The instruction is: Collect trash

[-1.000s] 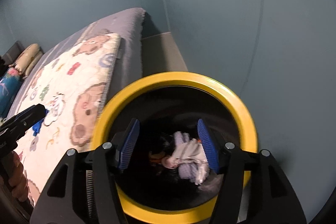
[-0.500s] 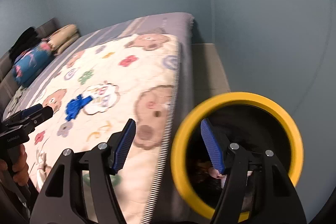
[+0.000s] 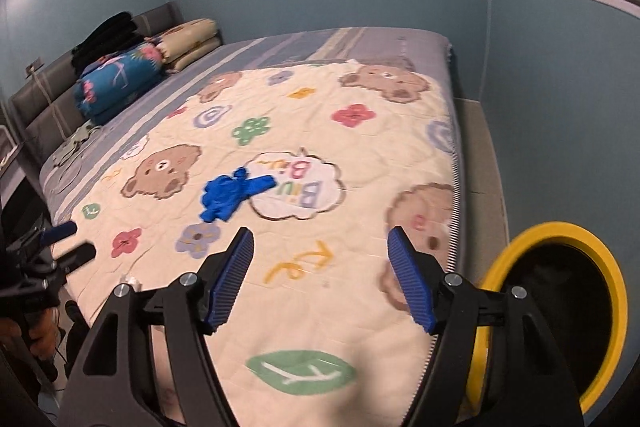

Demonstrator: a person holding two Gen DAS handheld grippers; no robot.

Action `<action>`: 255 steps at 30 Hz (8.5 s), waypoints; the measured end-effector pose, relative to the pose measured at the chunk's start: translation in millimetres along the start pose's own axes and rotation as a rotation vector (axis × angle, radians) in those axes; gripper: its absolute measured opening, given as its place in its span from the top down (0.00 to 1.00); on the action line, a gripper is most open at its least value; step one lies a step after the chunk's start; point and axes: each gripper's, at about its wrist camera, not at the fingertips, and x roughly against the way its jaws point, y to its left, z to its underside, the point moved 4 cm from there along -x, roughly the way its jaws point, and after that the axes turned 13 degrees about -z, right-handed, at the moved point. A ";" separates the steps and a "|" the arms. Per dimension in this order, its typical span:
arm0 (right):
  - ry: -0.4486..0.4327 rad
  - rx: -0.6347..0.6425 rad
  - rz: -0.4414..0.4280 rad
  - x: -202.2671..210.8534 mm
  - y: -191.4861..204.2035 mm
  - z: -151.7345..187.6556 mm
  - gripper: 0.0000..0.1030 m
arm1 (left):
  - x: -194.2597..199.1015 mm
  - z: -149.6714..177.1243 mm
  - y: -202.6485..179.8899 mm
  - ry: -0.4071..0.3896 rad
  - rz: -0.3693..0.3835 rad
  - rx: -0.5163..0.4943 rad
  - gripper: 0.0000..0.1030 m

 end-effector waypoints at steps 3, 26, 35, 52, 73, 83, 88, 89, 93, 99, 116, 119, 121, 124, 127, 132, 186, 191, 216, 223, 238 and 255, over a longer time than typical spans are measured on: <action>0.018 0.022 -0.032 -15.4 16.6 -1.6 0.35 | 0.4 18.1 15.4 0.023 -0.020 -0.011 0.10; 0.251 0.148 -0.158 -204.8 85.9 10.1 0.29 | -53.6 110.3 51.2 0.242 0.007 0.099 0.10; 0.306 0.159 -0.099 -269.2 84.4 -7.4 0.25 | -68.8 113.9 35.5 0.283 0.035 0.078 0.10; 0.342 0.219 -0.045 -319.9 87.2 2.7 0.71 | -77.9 117.2 21.0 0.246 0.020 0.048 0.72; 0.189 0.209 -0.140 -157.0 104.2 -25.6 0.91 | -4.6 62.3 33.3 0.053 0.088 0.114 0.79; 0.114 0.133 -0.154 -54.9 86.3 -3.3 0.91 | 55.7 31.8 23.8 -0.101 0.132 0.097 0.79; 0.056 0.110 -0.166 -5.1 83.4 10.2 0.91 | 81.5 19.6 13.0 -0.164 0.156 0.079 0.79; 0.046 0.110 -0.166 5.0 83.0 13.1 0.91 | 87.2 17.0 9.7 -0.179 0.159 0.073 0.79; 0.000 0.102 -0.161 41.5 77.2 21.6 0.91 | 103.2 9.7 -3.5 -0.215 0.172 0.047 0.79; -0.052 0.068 -0.141 82.9 61.0 31.2 0.91 | 127.0 -1.2 -27.9 -0.267 0.191 -0.007 0.79; -0.210 -0.049 0.022 191.3 -36.0 40.5 0.91 | 150.8 -34.7 -146.1 -0.339 0.310 -0.183 0.79; -0.228 -0.074 0.064 202.2 -57.7 40.2 0.91 | 148.9 -40.2 -165.1 -0.344 0.332 -0.204 0.79; -0.241 -0.092 0.085 210.0 -71.1 40.6 0.91 | 144.4 -44.8 -181.2 -0.339 0.349 -0.220 0.79; -0.268 -0.118 0.123 218.8 -89.7 40.0 0.91 | 136.5 -50.8 -203.3 -0.331 0.374 -0.239 0.79; -0.292 -0.140 0.149 226.5 -106.6 39.6 0.91 | 127.4 -58.0 -225.0 -0.327 0.392 -0.248 0.79; -0.314 -0.175 0.195 228.5 -129.9 40.9 0.91 | 110.8 -68.0 -258.5 -0.311 0.400 -0.259 0.79; -0.217 -0.506 0.265 167.5 -266.9 89.5 0.56 | -8.1 -42.6 -387.7 -0.023 0.452 -0.300 0.43; -0.210 -0.478 0.248 165.1 -245.0 81.7 0.56 | -5.6 -49.5 -357.4 -0.036 0.425 -0.256 0.43; -0.087 -0.201 0.053 70.3 -44.0 24.0 0.56 | 23.8 -42.9 -127.0 -0.111 0.200 0.005 0.43; -0.083 -0.147 0.041 48.0 14.3 22.4 0.56 | 25.9 -29.6 -70.4 -0.124 0.152 0.073 0.43; -0.217 -0.079 0.105 76.6 68.9 38.2 0.23 | 82.7 3.6 -3.4 -0.284 0.085 0.116 0.19; -0.488 0.016 0.187 165.9 111.4 53.2 0.08 | 172.4 19.3 -1.6 -0.508 0.095 0.127 0.08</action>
